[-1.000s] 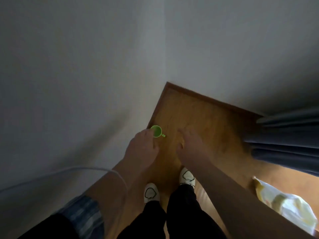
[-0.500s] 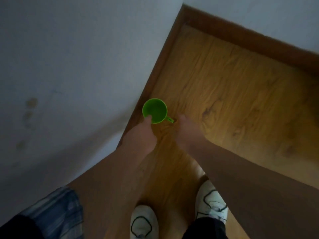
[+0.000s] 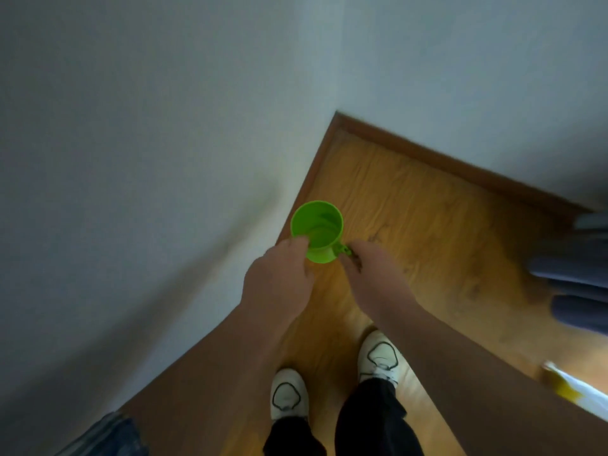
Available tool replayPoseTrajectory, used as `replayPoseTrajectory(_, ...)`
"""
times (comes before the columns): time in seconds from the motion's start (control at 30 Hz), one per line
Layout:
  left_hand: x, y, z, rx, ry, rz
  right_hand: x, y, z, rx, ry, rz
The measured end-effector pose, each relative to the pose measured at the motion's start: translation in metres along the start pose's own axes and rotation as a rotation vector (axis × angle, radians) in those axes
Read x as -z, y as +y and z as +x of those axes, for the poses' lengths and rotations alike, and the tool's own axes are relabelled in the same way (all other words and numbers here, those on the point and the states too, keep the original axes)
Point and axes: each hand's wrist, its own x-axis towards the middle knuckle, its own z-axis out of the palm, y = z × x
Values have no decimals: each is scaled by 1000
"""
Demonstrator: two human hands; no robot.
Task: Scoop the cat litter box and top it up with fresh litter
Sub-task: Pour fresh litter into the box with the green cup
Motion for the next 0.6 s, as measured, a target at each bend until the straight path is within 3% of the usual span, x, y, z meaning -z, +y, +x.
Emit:
replayPoseTrajectory(0.2,210,95,-125,-146,150,-273,172,-142,-169,73,111,-73)
replayPoseTrajectory(0.37,364,171,-227,-234,248,-479,296,-244,-318,128,359,-73)
replayPoseTrajectory(0.47,420,204,-274,-321,155,-562,344,-285,-404,117,494,-70)
replayPoseTrajectory(0.6,463,248,-327,-519,-96,-687,370,-312,-500,75,647,-27)
